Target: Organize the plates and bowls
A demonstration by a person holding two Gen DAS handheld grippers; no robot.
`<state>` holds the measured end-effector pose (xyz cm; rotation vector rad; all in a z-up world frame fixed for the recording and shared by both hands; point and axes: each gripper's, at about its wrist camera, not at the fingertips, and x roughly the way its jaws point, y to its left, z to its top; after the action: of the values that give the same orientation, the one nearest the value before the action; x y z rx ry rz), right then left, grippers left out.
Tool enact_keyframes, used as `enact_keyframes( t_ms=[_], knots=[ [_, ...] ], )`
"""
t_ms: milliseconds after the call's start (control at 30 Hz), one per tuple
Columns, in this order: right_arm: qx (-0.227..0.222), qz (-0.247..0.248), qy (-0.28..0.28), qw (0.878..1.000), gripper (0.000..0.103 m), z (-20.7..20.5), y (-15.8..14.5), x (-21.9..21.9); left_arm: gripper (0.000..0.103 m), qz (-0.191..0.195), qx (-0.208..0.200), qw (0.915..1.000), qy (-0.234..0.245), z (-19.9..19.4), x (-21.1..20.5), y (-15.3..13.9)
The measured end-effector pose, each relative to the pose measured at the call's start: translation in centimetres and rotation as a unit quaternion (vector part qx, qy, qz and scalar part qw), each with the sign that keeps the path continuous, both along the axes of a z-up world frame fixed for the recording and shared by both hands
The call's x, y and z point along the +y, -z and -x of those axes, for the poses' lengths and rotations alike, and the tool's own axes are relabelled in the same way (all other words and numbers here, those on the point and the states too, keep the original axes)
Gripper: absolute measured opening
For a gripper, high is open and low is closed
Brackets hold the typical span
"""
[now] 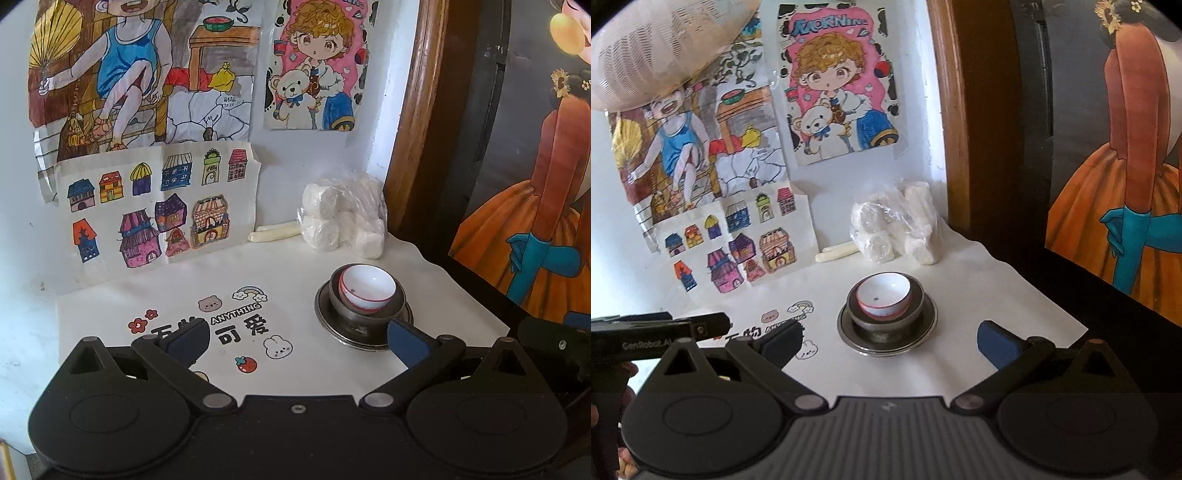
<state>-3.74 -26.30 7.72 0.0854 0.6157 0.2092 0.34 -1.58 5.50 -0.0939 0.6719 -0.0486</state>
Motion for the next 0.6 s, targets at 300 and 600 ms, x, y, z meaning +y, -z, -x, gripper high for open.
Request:
enact_keyframes(
  t_ms=[300,600],
  knots=[
    [0.003,0.006,-0.026,1.0,0.103,0.9,-0.2,-1.3,0.102,-0.024,-0.007,0.9996,-0.013,1.6,-1.9,-0.5],
    [0.005,0.003,-0.039,0.999,0.103,1.5,-0.2,-2.9,0.102,-0.024,0.004,0.9994,-0.025,3.3,-3.5,-0.5]
  ],
)
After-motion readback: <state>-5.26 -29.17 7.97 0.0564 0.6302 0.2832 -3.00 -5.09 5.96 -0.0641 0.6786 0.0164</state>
